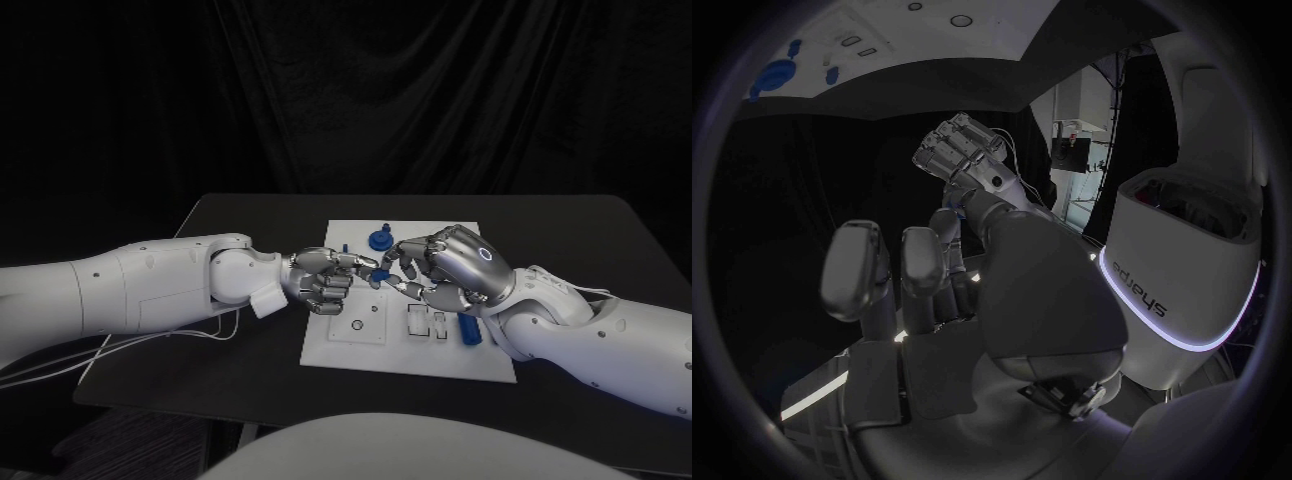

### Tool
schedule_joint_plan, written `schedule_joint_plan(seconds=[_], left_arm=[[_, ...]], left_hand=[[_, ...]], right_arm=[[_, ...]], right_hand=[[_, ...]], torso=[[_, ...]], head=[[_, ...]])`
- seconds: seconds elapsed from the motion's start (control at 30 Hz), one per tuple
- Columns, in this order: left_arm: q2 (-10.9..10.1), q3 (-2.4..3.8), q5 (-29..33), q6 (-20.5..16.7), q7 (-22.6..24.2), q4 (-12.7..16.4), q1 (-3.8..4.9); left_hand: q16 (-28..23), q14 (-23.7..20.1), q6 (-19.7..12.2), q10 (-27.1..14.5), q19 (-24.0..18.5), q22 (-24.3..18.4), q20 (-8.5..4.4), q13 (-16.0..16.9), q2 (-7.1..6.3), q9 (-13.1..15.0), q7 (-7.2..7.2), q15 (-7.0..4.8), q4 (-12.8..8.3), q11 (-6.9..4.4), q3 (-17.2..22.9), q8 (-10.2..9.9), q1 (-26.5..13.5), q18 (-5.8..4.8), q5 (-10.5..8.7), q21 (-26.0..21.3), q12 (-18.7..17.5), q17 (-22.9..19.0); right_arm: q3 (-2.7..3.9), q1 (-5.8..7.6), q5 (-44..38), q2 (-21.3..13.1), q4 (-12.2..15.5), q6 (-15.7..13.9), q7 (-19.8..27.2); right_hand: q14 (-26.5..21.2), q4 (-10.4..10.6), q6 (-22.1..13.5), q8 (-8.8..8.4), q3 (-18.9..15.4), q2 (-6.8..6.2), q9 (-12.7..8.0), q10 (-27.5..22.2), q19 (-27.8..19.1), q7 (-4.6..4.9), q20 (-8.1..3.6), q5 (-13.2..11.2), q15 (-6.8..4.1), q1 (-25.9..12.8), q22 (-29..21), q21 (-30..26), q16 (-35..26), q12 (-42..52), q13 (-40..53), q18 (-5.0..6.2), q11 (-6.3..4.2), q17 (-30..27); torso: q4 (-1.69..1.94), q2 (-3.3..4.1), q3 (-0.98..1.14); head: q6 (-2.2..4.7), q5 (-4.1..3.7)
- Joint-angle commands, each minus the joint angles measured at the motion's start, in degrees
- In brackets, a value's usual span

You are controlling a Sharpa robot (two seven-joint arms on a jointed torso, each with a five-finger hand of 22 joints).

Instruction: Assemble the parts on the task board

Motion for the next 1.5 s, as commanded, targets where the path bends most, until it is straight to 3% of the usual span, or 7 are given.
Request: schedule_joint_plan(seconds=[0.03,0.2,0.4,0.53,1.3,1.43,1.5], left_arm=[[0.1,0.07,1.0,1.3,0.4,0.0,-0.05],[0.2,0.07,1.0,1.0,0.6,0.0,-0.06],[0.2,0.07,1.0,0.7,0.3,0.0,-0.07],[0.2,0.07,1.0,0.8,-0.2,0.0,-0.07],[0.6,0.08,1.0,0.7,-1.0,-0.2,-0.13],[0.7,0.08,1.0,0.6,-0.6,-0.3,-0.15],[0.7,0.08,1.0,0.6,-0.4,-0.4,-0.16]], left_hand=[[0.0,5.8,0.3,5.9,0.8,12.7,-0.33,15.1,-0.27,0.7,0.10,-0.40,-1.6,-0.39,2.0,0.3,-0.9,0.11,-0.29,0.0,0.2,15.1],[0.0,5.8,-0.1,5.9,0.6,12.6,-0.23,15.1,-0.60,1.1,0.32,-0.27,-2.3,-0.20,3.1,0.0,-2.9,0.16,-0.76,-0.2,0.2,15.1],[0.0,5.8,-1.1,5.9,0.2,12.5,0.23,15.1,-0.91,1.0,0.86,0.21,-1.5,0.35,2.1,-1.7,-7.5,0.27,-8.04,-0.7,0.2,15.1],[0.0,5.8,-1.5,5.9,-0.1,12.3,0.39,15.1,-1.20,0.9,1.16,0.43,-1.1,0.59,0.8,-2.5,-8.4,0.37,-9.75,-1.1,0.2,15.1],[0.0,5.8,-1.4,5.9,-0.4,12.2,0.64,15.1,-0.99,0.8,1.35,0.67,-0.1,0.83,-0.9,-3.1,-9.4,0.47,-10.89,-1.5,0.2,15.1],[0.0,5.8,-0.9,5.9,-0.5,12.2,0.61,15.1,0.08,1.0,1.06,0.54,-1.1,0.59,-0.6,-3.3,-7.3,0.52,-8.70,-1.7,0.2,15.1],[0.0,5.8,-0.4,5.9,-0.4,12.2,0.47,15.1,0.80,1.3,0.82,0.35,-2.7,0.33,0.5,-3.1,-4.9,0.50,-7.09,-1.6,0.2,15.1]], right_arm=[[0.02,-0.18,-0.3,-0.1,0.0,0.9,-1.6],[0.02,-0.19,-0.3,-0.1,0.0,1.1,-1.7],[0.02,-0.20,-0.3,0.0,0.1,1.0,-1.5],[0.02,-0.20,-0.3,0.0,0.2,0.8,-1.5],[0.02,-0.20,-0.3,0.4,0.3,-0.1,-1.6],[0.02,-0.20,-0.3,0.5,0.3,-0.1,-1.6],[0.02,-0.20,-0.3,0.5,0.3,-0.1,-1.7]], right_hand=[[-0.5,-0.1,1.3,-0.05,0.4,0.04,0.0,-0.6,-0.7,-0.92,0.01,-0.3,-0.07,0.7,9.5,-0.6,-0.5,-0.5,-0.4,-0.67,0.22,-0.2],[-1.2,-0.1,1.4,-0.56,0.5,-0.05,-0.3,-1.7,-1.3,-0.65,0.15,-0.3,0.13,1.1,9.2,-1.4,-1.1,-1.3,-1.3,-0.51,0.46,-0.9],[-1.1,-0.1,1.7,-0.60,0.5,-0.06,-0.4,-1.6,-1.2,-0.63,0.19,-0.3,0.17,1.3,9.3,-1.2,-1.0,-1.2,-1.2,-0.54,0.48,-0.6],[-1.0,-0.2,1.9,-0.60,0.6,-0.08,-0.4,-1.6,-1.2,-0.62,0.21,-0.3,0.17,1.4,9.3,-1.1,-0.9,-1.2,-1.1,-0.57,0.49,-0.5],[-0.7,-0.4,2.5,-0.75,0.8,-0.32,-0.6,-0.9,-1.0,-0.54,0.25,-0.7,0.16,2.0,9.5,-0.6,-0.4,-0.8,-0.5,-0.64,0.51,0.1],[-0.7,-0.4,2.5,-0.79,0.8,-0.37,-0.6,-0.9,-1.0,-0.53,0.25,-0.8,0.16,2.1,9.5,-0.6,-0.4,-0.8,-0.5,-0.64,0.51,0.1],[-0.7,-0.4,2.5,-0.79,0.8,-0.37,-0.6,-0.9,-1.0,-0.53,0.25,-0.8,0.16,2.1,9.5,-0.6,-0.4,-0.8,-0.5,-0.64,0.51,0.1]], torso=[[0.01,-0.02,-0.02],[0.00,-0.02,-0.02],[-0.02,-0.03,-0.04],[-0.04,0.01,-0.04],[-0.01,0.03,-0.04],[-0.01,0.06,-0.08],[0.01,0.04,-0.09]], head=[[0.01,-0.16],[0.01,-0.08],[0.01,-0.04],[0.01,-0.03],[0.01,-0.24],[0.01,-0.18],[0.01,-0.16]])
